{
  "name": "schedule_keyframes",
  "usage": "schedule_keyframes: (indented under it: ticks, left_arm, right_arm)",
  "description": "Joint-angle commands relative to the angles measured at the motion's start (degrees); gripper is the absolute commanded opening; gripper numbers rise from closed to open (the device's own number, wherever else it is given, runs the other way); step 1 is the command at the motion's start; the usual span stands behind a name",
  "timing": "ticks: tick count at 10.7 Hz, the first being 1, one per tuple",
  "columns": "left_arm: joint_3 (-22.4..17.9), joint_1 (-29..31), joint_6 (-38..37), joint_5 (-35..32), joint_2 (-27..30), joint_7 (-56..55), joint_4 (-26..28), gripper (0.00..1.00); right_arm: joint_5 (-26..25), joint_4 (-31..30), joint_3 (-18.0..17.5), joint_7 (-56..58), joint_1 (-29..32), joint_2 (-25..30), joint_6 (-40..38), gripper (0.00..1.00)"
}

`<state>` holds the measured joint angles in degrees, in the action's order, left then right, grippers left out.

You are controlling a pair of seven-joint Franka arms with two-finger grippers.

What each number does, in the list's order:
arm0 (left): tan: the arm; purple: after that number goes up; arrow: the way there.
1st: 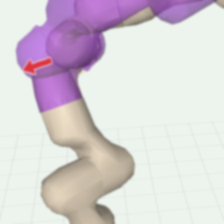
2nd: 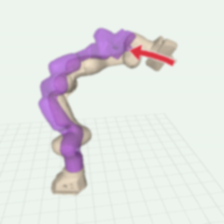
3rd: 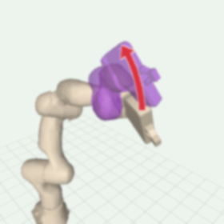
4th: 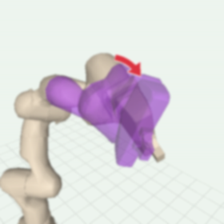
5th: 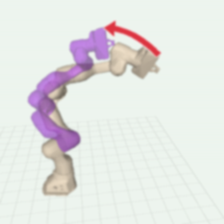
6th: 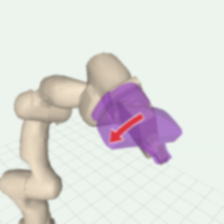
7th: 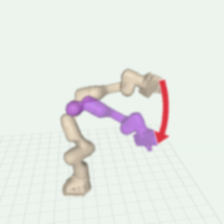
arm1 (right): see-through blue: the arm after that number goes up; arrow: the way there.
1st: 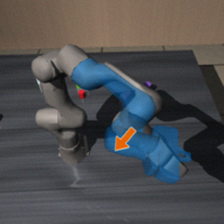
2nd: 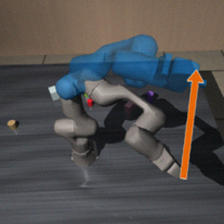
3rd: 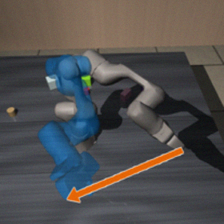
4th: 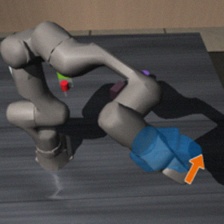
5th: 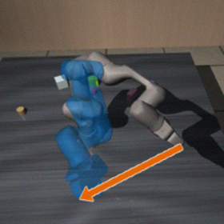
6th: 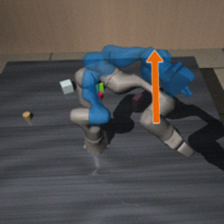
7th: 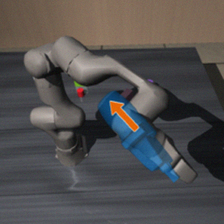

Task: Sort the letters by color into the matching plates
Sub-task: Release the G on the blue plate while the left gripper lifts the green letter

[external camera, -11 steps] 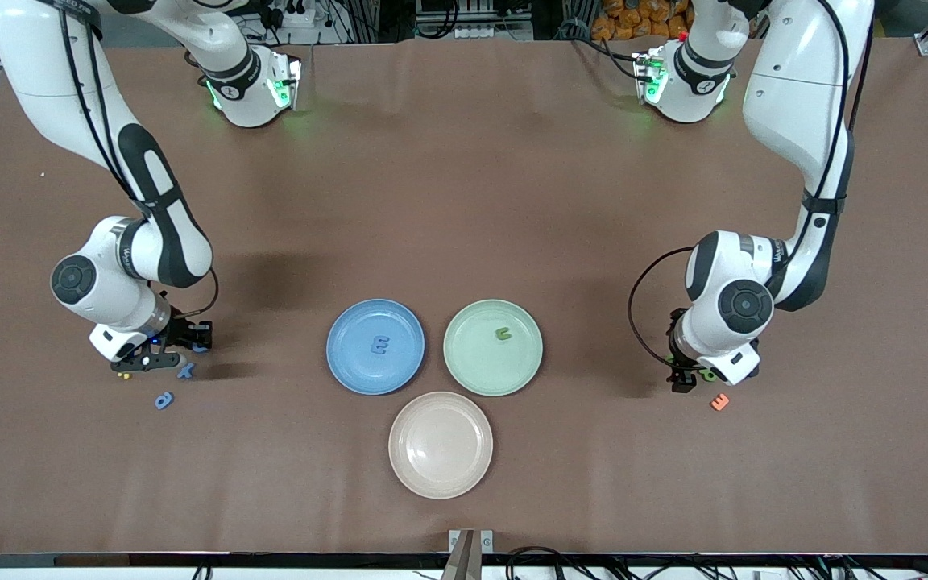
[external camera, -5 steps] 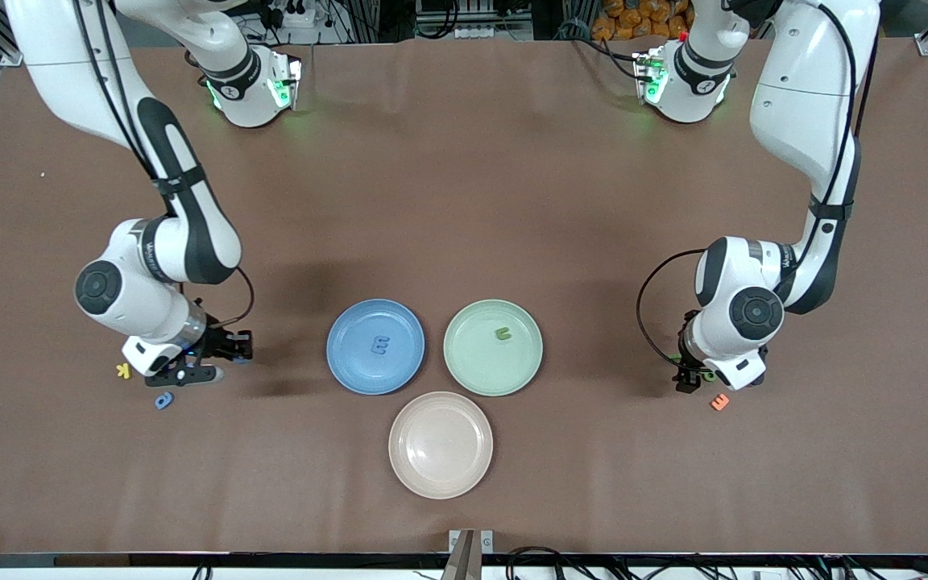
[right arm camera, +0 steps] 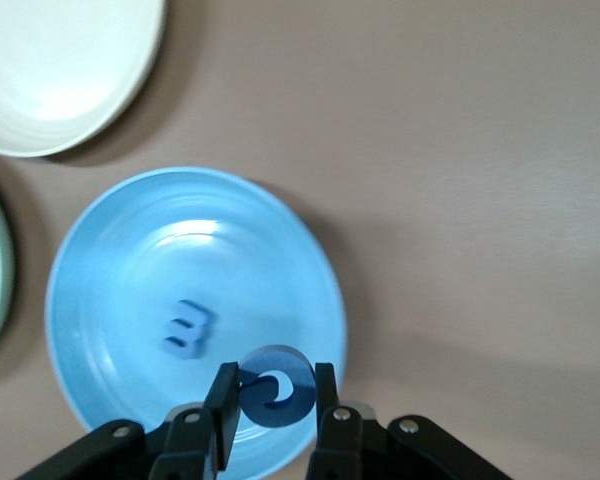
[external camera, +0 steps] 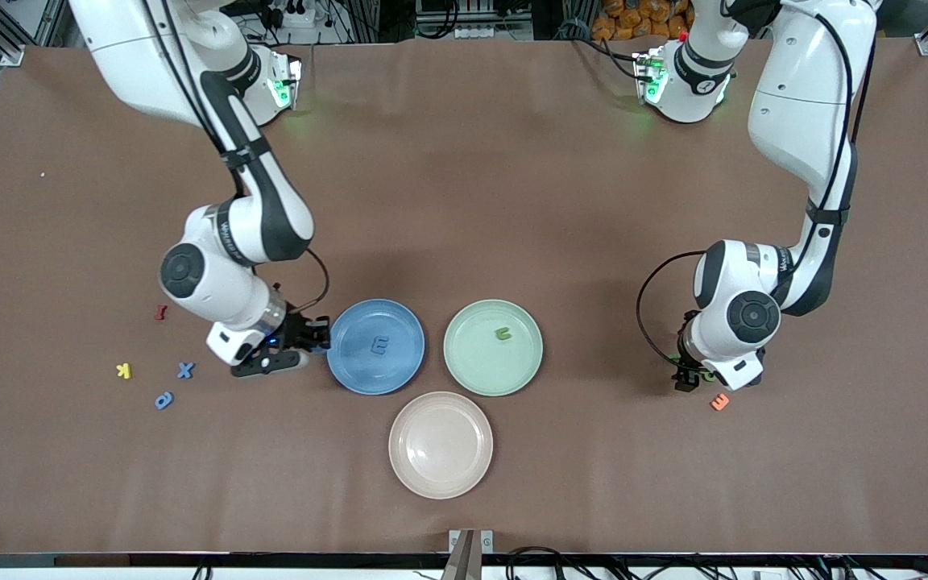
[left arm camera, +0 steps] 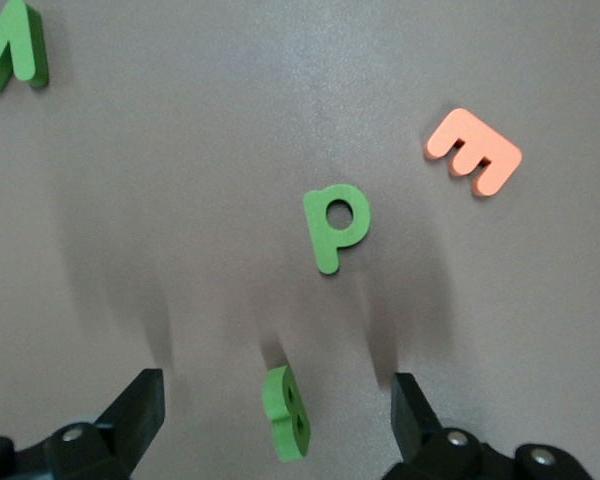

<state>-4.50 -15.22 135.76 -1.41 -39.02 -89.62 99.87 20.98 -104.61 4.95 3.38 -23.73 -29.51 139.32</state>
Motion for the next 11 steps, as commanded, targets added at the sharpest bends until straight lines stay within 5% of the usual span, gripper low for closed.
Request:
schedule_keyframes:
  ticks: [1, 3, 4, 5, 9, 10, 11]
  left_arm:
    - [0.19, 0.28, 1.00, -0.69, -0.62, 0.85, -0.47, 1.00]
    - [0.19, 0.28, 1.18, -0.69, -0.71, 0.76, -0.47, 1.00]
    - [0.19, 0.28, 1.79, -0.61, -0.71, 0.76, -0.47, 1.00]
    - [0.28, 0.19, 1.88, -0.61, -0.97, 0.76, -0.47, 1.00]
    - [0.28, -0.34, 3.11, -0.61, -1.68, 0.76, -0.55, 1.00]
    - [0.28, -0.34, 3.11, -0.43, -1.68, -0.37, -0.64, 0.41]
    - [0.28, -0.25, 3.11, 0.61, -1.42, -0.91, -0.56, 0.00]
  right_arm:
    - [1.17, 2.56, 0.15, -4.33, -4.21, -3.00, -0.10, 0.14]
    - [1.17, 4.06, 0.24, -4.79, -5.19, -5.11, 0.16, 0.21]
    - [1.08, 4.15, 0.24, -4.79, -4.93, -5.11, 0.16, 0.84]
    - [0.21, 4.24, 0.32, -3.48, -4.58, -5.03, 0.08, 1.00]
    - [0.38, 4.77, 1.64, 3.21, -2.73, -4.41, -0.27, 1.00]
    - [0.20, 4.59, 1.99, 3.39, -1.42, -3.72, -0.54, 1.00]
    - [0.03, 4.33, 2.00, 4.08, 0.42, -2.84, -0.71, 1.00]
